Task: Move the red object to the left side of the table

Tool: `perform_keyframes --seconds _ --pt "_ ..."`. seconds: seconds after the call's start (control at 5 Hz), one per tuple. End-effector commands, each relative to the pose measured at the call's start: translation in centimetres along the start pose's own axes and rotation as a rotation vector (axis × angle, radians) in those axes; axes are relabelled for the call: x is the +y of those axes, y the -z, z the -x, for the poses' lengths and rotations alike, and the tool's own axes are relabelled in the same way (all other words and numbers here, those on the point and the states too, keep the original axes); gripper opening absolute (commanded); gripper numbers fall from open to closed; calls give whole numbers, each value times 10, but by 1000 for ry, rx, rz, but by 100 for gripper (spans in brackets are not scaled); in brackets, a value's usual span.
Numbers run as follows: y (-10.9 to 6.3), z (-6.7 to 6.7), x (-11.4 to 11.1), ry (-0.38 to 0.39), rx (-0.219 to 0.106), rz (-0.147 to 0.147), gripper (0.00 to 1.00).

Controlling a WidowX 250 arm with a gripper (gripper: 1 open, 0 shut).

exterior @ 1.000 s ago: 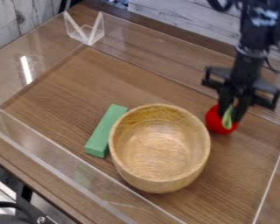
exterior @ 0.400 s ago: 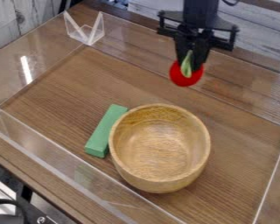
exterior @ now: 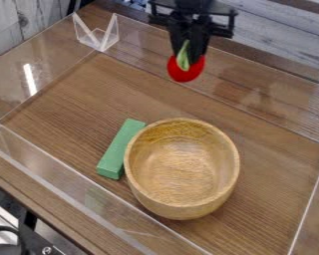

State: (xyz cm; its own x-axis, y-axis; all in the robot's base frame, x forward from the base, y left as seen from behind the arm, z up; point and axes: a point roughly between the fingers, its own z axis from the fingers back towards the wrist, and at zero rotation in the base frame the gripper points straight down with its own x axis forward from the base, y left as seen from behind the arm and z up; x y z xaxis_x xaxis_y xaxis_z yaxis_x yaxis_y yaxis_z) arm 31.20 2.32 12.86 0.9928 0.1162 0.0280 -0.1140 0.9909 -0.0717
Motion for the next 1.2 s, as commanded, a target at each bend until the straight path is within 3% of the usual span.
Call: perform_keyframes --seconds 0.0,0.4,0.8,1.0 --pt "-18 4 12 70 -63 1 0" --pt "-32 18 32 69 -61 -10 0" --pt "-31 27 61 141 -51 -19 0" --pt "-33 23 76 136 -48 -23 0"
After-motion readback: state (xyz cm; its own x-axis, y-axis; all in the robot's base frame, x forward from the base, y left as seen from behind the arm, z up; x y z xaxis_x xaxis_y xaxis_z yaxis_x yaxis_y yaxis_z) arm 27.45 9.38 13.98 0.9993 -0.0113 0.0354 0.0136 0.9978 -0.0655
